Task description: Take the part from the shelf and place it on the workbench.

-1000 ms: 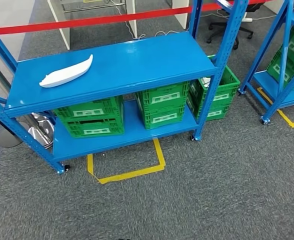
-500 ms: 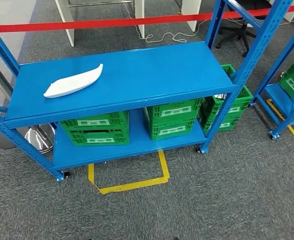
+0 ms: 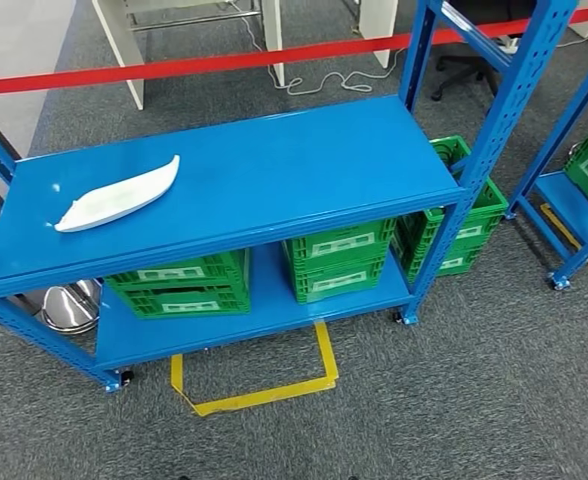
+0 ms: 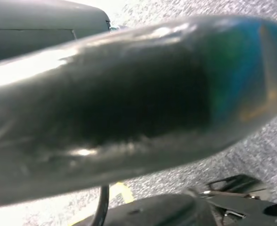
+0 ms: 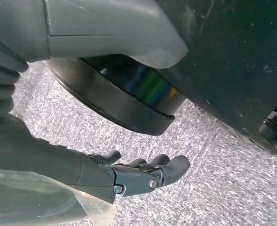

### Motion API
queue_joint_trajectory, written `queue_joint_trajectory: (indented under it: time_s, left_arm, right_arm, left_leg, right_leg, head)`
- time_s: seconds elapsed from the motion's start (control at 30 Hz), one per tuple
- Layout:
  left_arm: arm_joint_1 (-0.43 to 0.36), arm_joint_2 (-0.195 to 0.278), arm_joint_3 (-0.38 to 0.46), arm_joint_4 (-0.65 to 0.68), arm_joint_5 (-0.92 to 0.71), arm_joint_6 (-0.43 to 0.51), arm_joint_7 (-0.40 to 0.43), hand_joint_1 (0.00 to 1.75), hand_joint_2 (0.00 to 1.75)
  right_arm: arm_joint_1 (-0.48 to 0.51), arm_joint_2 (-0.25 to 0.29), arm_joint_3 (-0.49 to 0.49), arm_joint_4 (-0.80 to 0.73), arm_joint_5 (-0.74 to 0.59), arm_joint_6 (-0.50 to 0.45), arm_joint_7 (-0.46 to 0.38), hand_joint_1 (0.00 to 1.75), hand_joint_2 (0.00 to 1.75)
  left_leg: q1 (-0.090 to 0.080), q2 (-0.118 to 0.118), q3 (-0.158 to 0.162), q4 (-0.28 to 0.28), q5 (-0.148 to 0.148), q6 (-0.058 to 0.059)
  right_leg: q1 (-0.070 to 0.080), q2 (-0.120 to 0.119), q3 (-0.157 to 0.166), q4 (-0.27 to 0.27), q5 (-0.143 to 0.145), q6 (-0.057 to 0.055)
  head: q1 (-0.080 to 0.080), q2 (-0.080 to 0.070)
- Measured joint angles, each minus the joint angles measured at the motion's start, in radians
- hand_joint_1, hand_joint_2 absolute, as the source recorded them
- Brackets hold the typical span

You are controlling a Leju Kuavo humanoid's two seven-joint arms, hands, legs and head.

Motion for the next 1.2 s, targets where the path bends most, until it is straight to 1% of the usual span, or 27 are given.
queue_joint_trajectory:
  time_s: [0.03,0.07,0.1,0.13,0.23,0.27,0.33,0.4,0.43,0.47,0.5,0.53,0.57,0.6,0.63,0.7,0.77,0.83,0.9,0.93,0.97,1.0,1.03,1.1,1.13,1.17,1.2]
  left_arm:
    - [0.0,0.0,0.0,0.0,0.0,-0.001,0.003,0.0,0.0]
    - [-0.001,0.001,0.0,0.0,0.0,-0.002,0.005,0.0,0.0]
    - [-0.001,0.001,0.0,0.0,0.0,-0.003,0.006,0.0,0.0]
    - [-0.001,0.001,0.0,0.0,0.0,-0.004,0.006,0.0,0.0]
    - [0.003,0.0,0.0,0.0,0.002,-0.004,0.006,0.0,0.0]
    - [0.003,0.0,0.0,0.0,0.002,-0.004,0.006,0.0,0.0]
    - [0.001,-0.001,0.0,0.0,0.003,-0.006,0.007,0.0,0.0]
    - [0.001,-0.001,0.0,0.0,0.003,-0.008,0.009,0.0,0.0]
    - [0.001,-0.001,0.0,0.0,0.003,-0.009,0.01,0.0,0.0]
    - [0.001,-0.001,0.0,0.0,0.003,-0.01,0.011,0.0,0.0]
    - [0.001,-0.001,0.0,0.0,0.003,-0.01,0.012,0.0,0.0]
    - [0.001,-0.001,0.0,0.0,0.003,-0.011,0.012,0.0,0.0]
    - [0.001,-0.001,0.0,0.0,0.003,-0.011,0.012,0.0,0.0]
    - [0.001,-0.001,0.0,0.0,0.003,-0.012,0.012,0.0,0.0]
    - [0.001,-0.001,0.0,0.0,0.004,-0.013,0.012,0.0,0.0]
    - [-0.001,-0.001,0.0,0.0,0.004,-0.013,0.012,0.0,0.0]
    - [-0.001,0.0,0.0,0.0,0.005,-0.012,0.011,0.0,0.0]
    - [-0.002,0.001,0.0,0.0,0.005,-0.011,0.01,0.0,0.0]
    - [-0.001,0.001,0.0,0.0,0.005,-0.011,0.009,0.0,0.0]
    - [0.0,0.001,0.0,0.0,0.005,-0.011,0.009,0.0,0.0]
    - [0.002,0.001,0.0,0.0,0.005,-0.011,0.009,0.0,0.0]
    - [0.003,0.001,0.0,0.0,0.005,-0.011,0.009,0.0,0.0]
    - [0.004,0.001,0.0,0.0,0.005,-0.011,0.008,0.0,0.0]
    - [0.003,0.001,0.0,0.0,0.005,-0.011,0.009,0.0,0.0]
    - [0.002,0.001,0.0,0.0,0.005,-0.011,0.009,0.0,0.0]
    - [0.001,0.001,0.0,0.0,0.005,-0.012,0.009,0.0,0.0]
    - [0.001,0.001,0.0,0.0,0.005,-0.012,0.009,0.0,0.0]
  right_arm:
    - [0.001,0.0,0.0,0.0,0.0,0.0,0.0,0.0,0.0]
    - [0.001,0.001,-0.001,0.0,0.0,0.0,0.0,0.0,0.0]
    - [0.0,0.001,-0.001,0.001,0.0,0.0,0.001,0.0,0.0]
    - [0.0,0.002,-0.001,0.001,0.0,-0.001,0.001,0.0,0.0]
    - [0.0,0.004,-0.001,0.001,0.0,-0.001,0.001,0.0,0.0]
    - [0.0,0.004,-0.001,0.001,0.0,-0.001,0.001,0.0,0.0]
    - [0.0,0.004,-0.001,0.001,-0.001,0.0,0.001,0.0,0.0]
    - [-0.003,0.004,-0.002,0.001,-0.003,0.002,0.002,0.0,0.0]
    - [-0.005,0.004,-0.002,0.001,-0.004,0.003,0.003,0.0,0.0]
    - [-0.006,0.004,-0.002,0.001,-0.004,0.004,0.004,0.0,0.0]
    - [-0.007,0.004,-0.002,0.001,-0.003,0.005,0.005,0.0,0.0]
    - [-0.006,0.004,-0.002,0.001,-0.003,0.006,0.007,0.0,0.0]
    - [-0.006,0.004,-0.002,0.001,-0.003,0.007,0.009,0.0,0.0]
    - [-0.005,0.004,-0.003,0.001,-0.003,0.008,0.01,0.0,0.0]
    - [-0.004,0.004,-0.003,0.001,-0.003,0.009,0.01,0.0,0.0]
    - [-0.001,0.004,-0.003,0.001,-0.003,0.009,0.01,0.0,0.0]
    - [0.001,0.005,-0.004,0.001,-0.003,0.009,0.01,0.0,0.0]
    - [0.001,0.005,-0.004,0.001,-0.003,0.009,0.01,0.0,0.0]
    - [0.002,0.005,-0.004,0.001,-0.003,0.01,0.01,0.0,0.0]
    - [0.002,0.005,-0.004,0.001,-0.003,0.01,0.01,0.0,0.0]
    - [0.002,0.005,-0.005,0.001,-0.003,0.01,0.01,0.0,0.0]
    - [0.003,0.005,-0.005,0.001,-0.003,0.01,0.01,0.0,0.0]
    - [0.003,0.005,-0.005,0.001,-0.003,0.01,0.01,0.0,0.0]
    - [0.003,0.005,-0.005,0.001,-0.004,0.01,0.01,0.0,0.0]
    - [0.002,0.005,-0.005,0.001,-0.004,0.01,0.01,0.0,0.0]
    - [0.002,0.005,-0.005,0.001,-0.004,0.01,0.01,0.0,0.0]
    - [0.002,0.005,-0.006,0.001,-0.004,0.01,0.01,0.0,0.0]
  left_leg:
    - [-0.003,0.002,0.009,-0.05,0.03,0.005]
    - [-0.006,0.004,0.015,-0.089,0.047,0.011]
    - [-0.01,0.005,0.015,-0.105,0.048,0.016]
    - [-0.013,0.006,0.013,-0.107,0.042,0.02]
    - [-0.011,0.005,0.018,-0.125,0.077,0.036]
    - [-0.008,0.005,0.023,-0.133,0.086,0.041]
    - [-0.003,0.006,0.03,-0.147,0.097,0.048]
    - [-0.004,0.007,0.03,-0.148,0.096,0.051]
    - [-0.005,0.007,0.031,-0.148,0.095,0.052]
    - [-0.006,0.007,0.032,-0.147,0.093,0.052]
    - [-0.006,0.006,0.036,-0.147,0.091,0.051]
    - [-0.006,0.005,0.04,-0.147,0.087,0.049]
    - [-0.007,0.004,0.043,-0.146,0.083,0.046]
    - [-0.008,0.003,0.044,-0.143,0.08,0.041]
    - [-0.01,0.003,0.044,-0.141,0.078,0.036]
    - [-0.011,0.003,0.041,-0.139,0.077,0.028]
    - [-0.01,0.004,0.039,-0.128,0.065,0.019]
    - [-0.006,0.004,0.006,-0.053,0.022,0.008]
    - [-0.002,0.005,-0.062,0.083,-0.032,-0.001]
    - [0.001,0.005,-0.091,0.135,-0.044,-0.004]
    - [0.003,0.005,-0.108,0.16,-0.04,-0.005]
    - [0.004,0.005,-0.112,0.157,-0.023,-0.005]
    - [0.005,0.005,-0.101,0.123,0.007,-0.004]
    - [0.006,0.005,-0.056,0.009,0.076,0.0]
    - [0.005,0.005,-0.032,-0.051,0.101,0.003]
    - [0.003,0.005,-0.016,-0.092,0.112,0.006]
    - [0.002,0.005,-0.009,-0.109,0.112,0.007]
  right_leg:
    - [0.0,0.0,0.006,-0.001,-0.004,0.002]
    - [0.0,-0.001,0.009,-0.001,-0.006,0.007]
    - [0.001,-0.001,0.008,-0.002,-0.006,0.011]
    - [0.001,-0.001,0.011,-0.003,-0.007,0.016]
    - [0.002,0.0,0.013,-0.009,-0.009,0.032]
    - [0.003,0.0,0.009,0.001,-0.018,0.037]
    - [0.002,0.0,-0.03,0.082,-0.067,0.043]
    - [0.001,-0.001,-0.087,0.201,-0.123,0.048]
    - [0.001,-0.001,-0.102,0.233,-0.13,0.049]
    - [0.001,-0.001,-0.1,0.232,-0.117,0.05]
    - [0.001,-0.001,-0.079,0.192,-0.087,0.049]
    - [0.001,-0.001,-0.046,0.125,-0.05,0.047]
    - [0.002,-0.001,-0.013,0.061,-0.025,0.045]
    - [0.003,0.0,0.015,0.009,-0.011,0.041]
    - [0.004,0.001,0.031,-0.019,-0.009,0.037]
    - [0.006,0.003,0.038,-0.029,-0.015,0.029]
    - [0.002,0.003,0.041,-0.032,-0.014,0.021]
    - [-0.002,-0.001,0.047,-0.036,-0.015,0.013]
    - [-0.002,-0.004,0.049,-0.036,-0.018,0.008]
    - [-0.002,-0.005,0.051,-0.036,-0.02,0.007]
    - [-0.002,-0.004,0.052,-0.036,-0.021,0.006]
    - [-0.002,-0.004,0.055,-0.036,-0.023,0.006]
    - [-0.003,-0.003,0.058,-0.036,-0.025,0.007]
    - [-0.003,-0.002,0.064,-0.036,-0.029,0.011]
    - [-0.001,-0.002,0.067,-0.035,-0.033,0.015]
    - [0.0,-0.002,0.067,-0.035,-0.035,0.021]
    - [0.001,-0.002,0.066,-0.035,-0.037,0.024]
  head:
    - [0.001,0.0]
    - [0.0,0.0]
    - [0.001,0.0]
    - [0.001,0.0]
    - [0.001,0.0]
    - [0.002,0.0]
    - [0.007,0.0]
    - [0.01,0.0]
    - [0.01,0.0]
    - [0.01,0.0]
    - [0.01,0.0]
    - [0.01,0.0]
    - [0.01,0.0]
    - [0.01,0.0]
    - [0.009,0.0]
    - [0.006,0.0]
    - [0.003,0.0]
    - [-0.003,0.0]
    - [-0.006,0.0]
    - [-0.006,0.0]
    - [-0.006,0.0]
    - [-0.006,0.0]
    - [-0.006,0.0]
    - [-0.006,0.0]
    - [-0.006,0.0]
    - [-0.005,0.0]
    - [-0.005,0.0]
